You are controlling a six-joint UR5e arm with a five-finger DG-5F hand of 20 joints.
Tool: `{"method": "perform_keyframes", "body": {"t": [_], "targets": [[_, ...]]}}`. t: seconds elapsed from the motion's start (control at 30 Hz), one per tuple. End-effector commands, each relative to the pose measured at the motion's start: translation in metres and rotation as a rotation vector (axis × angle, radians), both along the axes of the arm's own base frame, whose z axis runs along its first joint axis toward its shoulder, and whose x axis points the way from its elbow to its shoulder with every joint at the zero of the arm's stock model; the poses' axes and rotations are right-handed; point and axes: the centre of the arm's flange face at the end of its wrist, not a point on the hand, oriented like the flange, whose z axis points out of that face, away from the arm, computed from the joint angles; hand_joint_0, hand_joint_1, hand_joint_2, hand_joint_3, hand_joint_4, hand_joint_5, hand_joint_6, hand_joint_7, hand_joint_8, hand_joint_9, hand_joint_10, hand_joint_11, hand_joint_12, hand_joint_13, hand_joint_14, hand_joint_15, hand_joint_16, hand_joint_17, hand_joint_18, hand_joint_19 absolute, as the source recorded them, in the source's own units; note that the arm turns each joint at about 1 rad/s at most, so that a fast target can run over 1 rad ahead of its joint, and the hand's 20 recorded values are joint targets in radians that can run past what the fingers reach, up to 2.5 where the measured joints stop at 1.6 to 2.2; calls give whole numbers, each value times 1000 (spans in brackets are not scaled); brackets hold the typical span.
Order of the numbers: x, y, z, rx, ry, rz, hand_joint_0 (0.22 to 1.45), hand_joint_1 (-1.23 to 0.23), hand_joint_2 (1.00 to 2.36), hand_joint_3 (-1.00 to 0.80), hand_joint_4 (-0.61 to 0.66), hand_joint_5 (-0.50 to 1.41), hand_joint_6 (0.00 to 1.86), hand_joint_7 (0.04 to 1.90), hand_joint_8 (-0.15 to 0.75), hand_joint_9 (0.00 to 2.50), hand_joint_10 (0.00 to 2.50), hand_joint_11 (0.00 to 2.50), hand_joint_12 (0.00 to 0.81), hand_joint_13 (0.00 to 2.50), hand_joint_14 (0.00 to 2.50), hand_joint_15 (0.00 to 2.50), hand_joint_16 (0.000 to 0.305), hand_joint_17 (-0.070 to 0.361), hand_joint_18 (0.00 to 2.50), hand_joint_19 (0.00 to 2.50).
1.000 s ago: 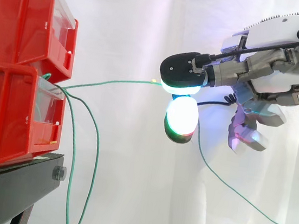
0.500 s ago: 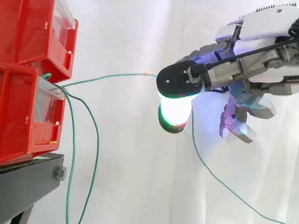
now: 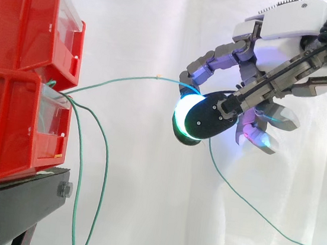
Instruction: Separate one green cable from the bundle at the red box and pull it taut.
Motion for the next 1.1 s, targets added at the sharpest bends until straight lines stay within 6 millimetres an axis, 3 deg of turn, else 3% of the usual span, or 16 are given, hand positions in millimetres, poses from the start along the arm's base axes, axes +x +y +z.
{"method": "perform_keyframes", "body": {"t": [0.0, 0.47, 0.73, 0.83, 1.07], "targets": [[-1, 0, 6, -29, 11, 18, 728, -927, 1000, -500, 109, 122, 502, 1305, 210, 1997, 23, 699, 380, 1545, 25, 847, 43, 97, 1011, 610], [0, 5, 9, -111, 48, 59, 742, -929, 1000, -500, 158, 120, 503, 1282, 184, 1979, 22, 682, 354, 1498, 27, 829, 39, 88, 981, 622], [2, 8, 10, -285, 131, 113, 740, -923, 1000, -500, 152, 118, 503, 1266, 178, 1981, 26, 686, 350, 1494, 26, 828, 38, 87, 975, 623], [3, 10, 10, -434, 201, 130, 739, -922, 1000, -500, 153, 118, 503, 1263, 184, 1983, 22, 685, 346, 1495, 24, 828, 39, 87, 975, 623], [6, 9, 12, -539, 226, 121, 737, -920, 1000, -500, 148, 117, 503, 1257, 189, 1982, 24, 692, 349, 1491, 28, 829, 38, 86, 973, 623]]}}
